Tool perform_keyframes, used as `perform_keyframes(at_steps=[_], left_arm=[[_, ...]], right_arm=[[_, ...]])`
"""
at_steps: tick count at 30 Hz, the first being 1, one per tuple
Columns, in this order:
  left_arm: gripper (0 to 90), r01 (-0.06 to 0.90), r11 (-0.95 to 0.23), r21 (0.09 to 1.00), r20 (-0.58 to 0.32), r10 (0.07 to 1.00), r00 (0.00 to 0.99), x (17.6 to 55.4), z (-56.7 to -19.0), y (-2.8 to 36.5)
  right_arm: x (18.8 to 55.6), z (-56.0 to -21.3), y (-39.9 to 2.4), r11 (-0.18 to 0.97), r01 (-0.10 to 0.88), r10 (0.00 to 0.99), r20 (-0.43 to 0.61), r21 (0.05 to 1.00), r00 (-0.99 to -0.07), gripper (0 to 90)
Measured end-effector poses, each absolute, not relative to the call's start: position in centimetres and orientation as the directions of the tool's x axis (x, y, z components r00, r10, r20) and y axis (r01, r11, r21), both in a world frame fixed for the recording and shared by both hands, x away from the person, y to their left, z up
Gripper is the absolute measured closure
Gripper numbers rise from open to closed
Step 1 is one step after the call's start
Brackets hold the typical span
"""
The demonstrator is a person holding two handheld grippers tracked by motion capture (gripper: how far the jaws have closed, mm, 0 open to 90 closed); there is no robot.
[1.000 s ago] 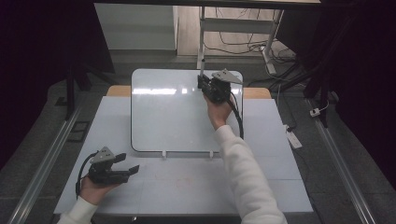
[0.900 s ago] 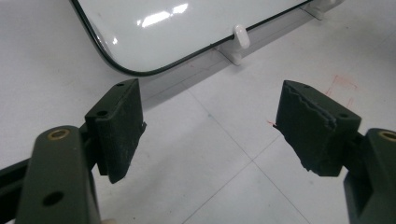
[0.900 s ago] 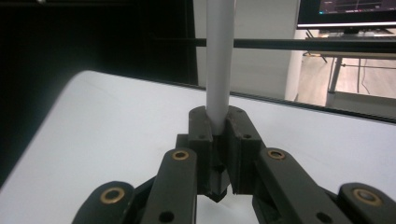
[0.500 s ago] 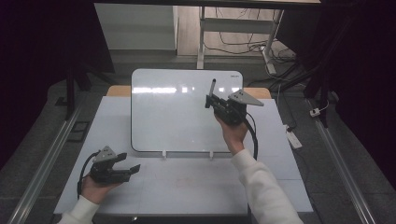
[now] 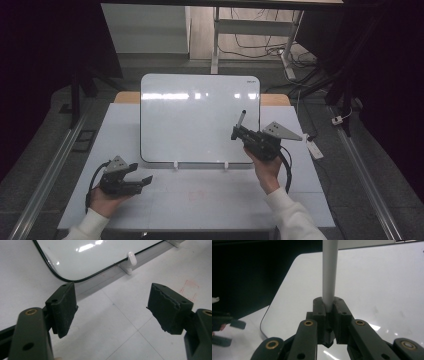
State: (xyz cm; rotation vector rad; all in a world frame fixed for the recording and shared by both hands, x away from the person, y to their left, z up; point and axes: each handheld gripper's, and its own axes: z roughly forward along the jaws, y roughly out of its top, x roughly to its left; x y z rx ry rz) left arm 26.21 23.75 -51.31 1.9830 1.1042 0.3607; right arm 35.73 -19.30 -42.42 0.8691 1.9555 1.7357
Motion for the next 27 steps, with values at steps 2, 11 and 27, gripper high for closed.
perform_keyframes(at_steps=[2,11,27], left_arm=[[23.8,0.571,-0.282,0.771,-0.133,0.805,0.578,26.2,-51.3,23.6],[23.7,0.561,-0.287,0.776,-0.125,0.803,0.583,26.0,-51.1,23.2],[24.4,0.468,-0.384,0.796,-0.062,0.717,0.694,26.8,-49.2,17.1]], right_arm=[[35.2,-42.7,-19.5,0.053,0.189,0.664,0.107,0.981,-0.740,81.2],[33.6,-43.3,-19.8,0.090,0.198,0.645,0.094,0.976,-0.758,81.2],[32.1,-44.9,-18.9,0.112,0.256,0.633,0.130,0.960,-0.763,81.1]])
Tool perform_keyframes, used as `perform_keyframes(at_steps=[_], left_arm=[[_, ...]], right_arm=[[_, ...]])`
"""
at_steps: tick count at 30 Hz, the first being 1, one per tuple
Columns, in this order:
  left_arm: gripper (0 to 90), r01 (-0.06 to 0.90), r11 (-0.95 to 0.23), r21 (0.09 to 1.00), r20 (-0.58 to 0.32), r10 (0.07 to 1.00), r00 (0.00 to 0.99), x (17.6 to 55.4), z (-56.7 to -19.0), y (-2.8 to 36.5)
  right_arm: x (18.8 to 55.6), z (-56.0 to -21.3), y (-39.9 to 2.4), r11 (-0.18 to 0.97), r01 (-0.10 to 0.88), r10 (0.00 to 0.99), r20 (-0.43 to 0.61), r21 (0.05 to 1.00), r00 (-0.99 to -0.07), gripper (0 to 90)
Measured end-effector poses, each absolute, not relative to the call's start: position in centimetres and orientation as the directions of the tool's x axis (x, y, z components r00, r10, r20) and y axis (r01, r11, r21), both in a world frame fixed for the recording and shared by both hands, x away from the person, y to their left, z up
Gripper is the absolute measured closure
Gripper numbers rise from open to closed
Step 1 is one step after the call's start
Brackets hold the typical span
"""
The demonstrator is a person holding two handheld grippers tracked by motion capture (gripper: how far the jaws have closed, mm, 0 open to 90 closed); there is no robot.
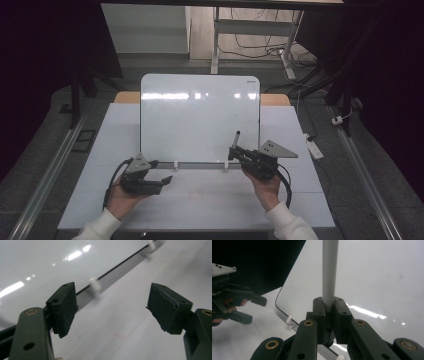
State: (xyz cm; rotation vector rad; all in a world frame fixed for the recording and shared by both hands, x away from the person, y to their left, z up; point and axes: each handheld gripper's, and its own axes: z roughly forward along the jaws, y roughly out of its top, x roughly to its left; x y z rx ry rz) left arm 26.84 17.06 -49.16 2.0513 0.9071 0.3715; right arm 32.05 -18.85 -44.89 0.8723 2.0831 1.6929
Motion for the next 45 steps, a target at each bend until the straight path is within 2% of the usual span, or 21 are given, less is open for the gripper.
perform_keyframes(at_steps=[4,10,21,24,26,28,30,32,34,35,40,42,45], left_arm=[[25.5,0.412,-0.433,0.802,-0.015,0.675,0.738,27.5,-48.5,13.8],[29.2,0.361,-0.449,0.818,0.007,0.634,0.773,28.6,-47.6,10.3],[43.4,0.286,-0.444,0.849,0.025,0.575,0.818,29.4,-46.7,7.1],[50.3,0.279,-0.437,0.855,0.013,0.556,0.831,29.6,-46.8,6.7],[59.5,0.276,-0.436,0.857,0.011,0.550,0.835,29.7,-46.8,6.6],[72.6,0.279,-0.432,0.858,-0.004,0.537,0.844,29.9,-46.8,6.8],[76.4,0.292,-0.428,0.855,-0.023,0.532,0.846,30.0,-46.8,7.0],[78.0,0.317,-0.415,0.853,-0.053,0.535,0.843,30.3,-46.8,7.3],[78.3,0.321,-0.413,0.853,-0.045,0.553,0.832,30.4,-46.8,7.5],[78.4,0.324,-0.412,0.852,-0.045,0.558,0.829,30.4,-46.8,7.5],[78.4,0.335,-0.423,0.842,-0.031,0.581,0.813,30.6,-47.1,7.3],[78.4,0.333,-0.427,0.841,-0.026,0.582,0.812,30.4,-47.2,6.9],[78.5,0.342,-0.414,0.844,-0.035,0.593,0.804,30.6,-47.3,6.7]], right_arm=[[31.7,-45.3,-17.9,0.114,0.266,0.614,0.143,0.957,-0.776,81.1],[31.3,-45.7,-16.8,0.105,0.281,0.593,0.167,0.954,-0.788,81.0],[31.2,-46.5,-15.7,0.051,0.326,0.589,0.235,0.944,-0.773,81.0],[31.1,-46.6,-15.3,0.040,0.330,0.578,0.247,0.943,-0.778,81.0],[30.9,-46.7,-15.1,0.034,0.328,0.562,0.253,0.944,-0.787,81.0],[30.8,-46.7,-14.8,0.045,0.322,0.546,0.247,0.946,-0.801,81.0],[30.7,-46.8,-14.6,0.053,0.313,0.540,0.236,0.948,-0.808,80.6],[30.7,-46.8,-14.6,0.061,0.300,0.535,0.223,0.952,-0.815,78.6],[30.5,-46.4,-14.6,0.067,0.267,0.577,0.181,0.962,-0.797,66.6],[30.2,-46.1,-14.7,0.072,0.234,0.612,0.143,0.970,-0.778,65.1],[29.6,-45.3,-14.6,0.115,0.185,0.659,0.065,0.976,-0.750,70.8],[29.5,-45.4,-14.1,0.130,0.181,0.666,0.050,0.975,-0.745,76.2],[29.7,-45.4,-13.8,0.133,0.190,0.668,0.053,0.973,-0.743,79.1]])
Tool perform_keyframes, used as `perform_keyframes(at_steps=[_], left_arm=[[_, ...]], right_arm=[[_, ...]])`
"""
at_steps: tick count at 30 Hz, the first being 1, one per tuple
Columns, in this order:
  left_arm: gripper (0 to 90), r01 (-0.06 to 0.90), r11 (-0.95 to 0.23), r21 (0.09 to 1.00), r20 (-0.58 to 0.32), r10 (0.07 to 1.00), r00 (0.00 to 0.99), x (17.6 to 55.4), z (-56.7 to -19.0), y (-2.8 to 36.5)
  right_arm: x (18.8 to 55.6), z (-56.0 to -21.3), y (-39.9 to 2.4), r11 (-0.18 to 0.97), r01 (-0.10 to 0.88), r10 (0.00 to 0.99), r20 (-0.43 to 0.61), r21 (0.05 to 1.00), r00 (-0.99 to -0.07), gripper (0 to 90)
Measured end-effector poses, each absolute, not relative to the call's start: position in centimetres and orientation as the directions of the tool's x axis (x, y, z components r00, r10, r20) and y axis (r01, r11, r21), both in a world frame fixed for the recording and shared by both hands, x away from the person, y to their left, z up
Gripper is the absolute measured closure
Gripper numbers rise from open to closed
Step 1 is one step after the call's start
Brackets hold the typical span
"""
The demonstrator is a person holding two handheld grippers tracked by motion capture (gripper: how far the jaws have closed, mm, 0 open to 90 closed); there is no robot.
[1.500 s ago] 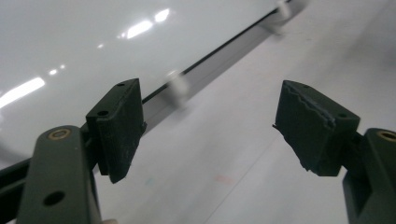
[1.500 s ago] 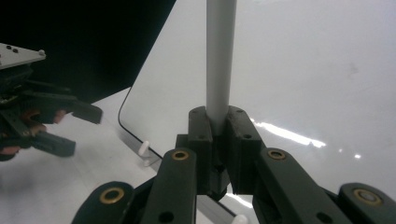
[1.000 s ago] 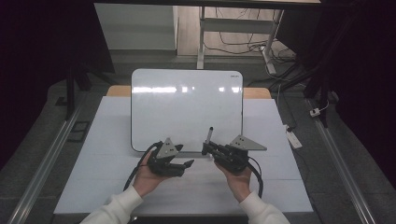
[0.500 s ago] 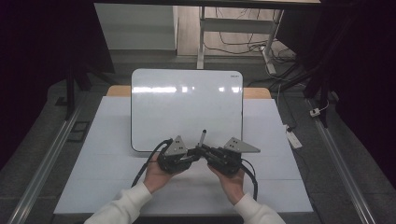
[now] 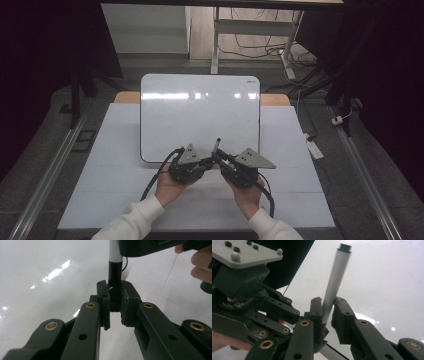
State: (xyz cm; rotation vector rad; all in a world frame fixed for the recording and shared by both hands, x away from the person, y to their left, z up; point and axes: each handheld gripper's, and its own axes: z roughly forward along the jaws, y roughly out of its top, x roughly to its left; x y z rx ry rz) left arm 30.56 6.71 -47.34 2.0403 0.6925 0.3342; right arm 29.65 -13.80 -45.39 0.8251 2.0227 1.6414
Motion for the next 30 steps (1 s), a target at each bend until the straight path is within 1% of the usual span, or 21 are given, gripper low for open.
perform_keyframes(at_steps=[3,7,12,15,18,19,20,21,22,24,26,27,30], left_arm=[[78.4,0.341,-0.412,0.845,-0.034,0.595,0.803,30.6,-47.4,6.4],[78.5,0.345,-0.409,0.845,-0.035,0.601,0.798,30.9,-47.5,6.3],[78.7,0.338,-0.421,0.842,-0.022,0.599,0.800,30.9,-47.5,6.1],[78.7,0.338,-0.415,0.844,-0.028,0.597,0.802,31.0,-47.5,6.1],[77.2,0.321,-0.407,0.855,-0.013,0.602,0.798,30.8,-47.2,6.1],[70.3,0.319,-0.405,0.857,-0.009,0.607,0.794,30.7,-47.2,6.1],[59.7,0.317,-0.400,0.860,-0.006,0.613,0.790,30.6,-47.1,6.3],[52.0,0.318,-0.394,0.862,-0.008,0.617,0.787,30.5,-46.9,6.7],[48.0,0.318,-0.392,0.863,-0.011,0.616,0.787,30.4,-46.7,7.1],[44.5,0.327,-0.379,0.866,-0.024,0.622,0.783,30.2,-46.4,8.3],[40.6,0.336,-0.373,0.865,-0.026,0.635,0.772,29.7,-46.1,9.7],[39.6,0.345,-0.368,0.863,-0.031,0.643,0.765,29.4,-46.1,10.7],[37.0,0.369,-0.353,0.860,-0.050,0.661,0.749,28.6,-46.3,13.0]], right_arm=[[29.8,-45.2,-13.7,0.128,0.206,0.650,0.075,0.970,-0.756,80.6],[29.8,-45.1,-13.4,0.155,0.187,0.662,0.038,0.970,-0.748,80.2],[30.1,-45.3,-13.3,0.179,0.212,0.664,0.041,0.961,-0.747,79.8],[30.1,-45.3,-13.3,0.184,0.209,0.666,0.034,0.960,-0.745,81.0],[30.1,-45.1,-13.5,0.181,0.201,0.662,0.032,0.963,-0.749,81.2],[30.1,-44.8,-13.6,0.177,0.196,0.664,0.029,0.964,-0.747,81.3],[30.1,-44.6,-13.8,0.178,0.184,0.668,0.019,0.967,-0.744,81.2],[30.2,-44.2,-14.1,0.173,0.176,0.676,0.013,0.969,-0.737,81.2],[30.6,-43.5,-14.7,0.156,0.175,0.688,0.020,0.972,-0.725,81.2],[31.5,-42.3,-15.6,0.150,0.167,0.720,0.008,0.975,-0.694,81.2],[33.5,-40.8,-17.0,0.170,0.154,0.784,-0.039,0.973,-0.619,81.2],[34.4,-40.4,-17.5,0.164,0.168,0.804,-0.033,0.972,-0.593,81.1],[38.7,-39.1,-19.1,0.170,0.240,0.859,-0.024,0.956,-0.512,81.1]])
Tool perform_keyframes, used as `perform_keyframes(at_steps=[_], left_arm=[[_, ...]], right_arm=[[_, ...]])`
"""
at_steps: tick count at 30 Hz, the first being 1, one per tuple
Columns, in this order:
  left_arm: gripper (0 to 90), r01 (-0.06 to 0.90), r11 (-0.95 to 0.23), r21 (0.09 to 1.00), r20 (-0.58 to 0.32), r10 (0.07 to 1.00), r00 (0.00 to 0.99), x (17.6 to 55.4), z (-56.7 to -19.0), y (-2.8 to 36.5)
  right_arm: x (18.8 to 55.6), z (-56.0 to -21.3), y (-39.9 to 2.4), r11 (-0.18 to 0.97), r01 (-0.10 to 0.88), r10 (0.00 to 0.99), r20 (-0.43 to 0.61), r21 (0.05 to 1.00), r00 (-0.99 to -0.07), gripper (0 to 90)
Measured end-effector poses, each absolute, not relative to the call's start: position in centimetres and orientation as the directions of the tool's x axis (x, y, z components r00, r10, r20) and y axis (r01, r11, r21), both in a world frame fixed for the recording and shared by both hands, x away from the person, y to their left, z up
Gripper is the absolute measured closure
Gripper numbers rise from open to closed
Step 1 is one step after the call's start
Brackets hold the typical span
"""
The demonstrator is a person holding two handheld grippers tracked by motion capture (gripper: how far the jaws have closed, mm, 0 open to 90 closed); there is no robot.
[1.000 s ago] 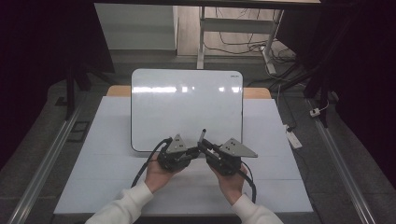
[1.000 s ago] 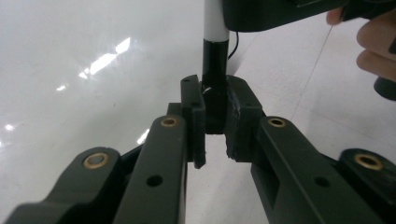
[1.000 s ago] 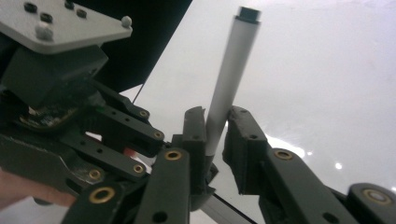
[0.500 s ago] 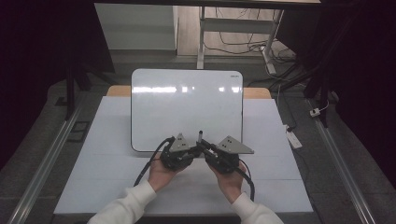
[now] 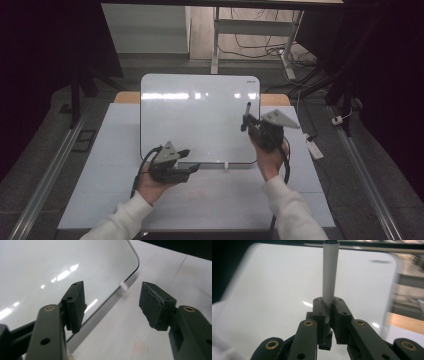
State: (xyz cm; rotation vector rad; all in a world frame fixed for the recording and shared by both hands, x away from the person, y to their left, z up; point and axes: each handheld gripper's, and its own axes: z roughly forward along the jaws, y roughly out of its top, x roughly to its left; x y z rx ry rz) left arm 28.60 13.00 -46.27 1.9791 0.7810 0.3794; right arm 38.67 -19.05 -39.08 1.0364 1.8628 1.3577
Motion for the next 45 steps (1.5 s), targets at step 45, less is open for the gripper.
perform_keyframes(at_steps=[45], left_arm=[[27.7,0.542,-0.217,0.812,-0.159,0.810,0.564,25.0,-50.1,25.8]], right_arm=[[33.7,-45.0,-25.9,0.246,0.238,0.734,-0.020,0.939,-0.679,48.6]])
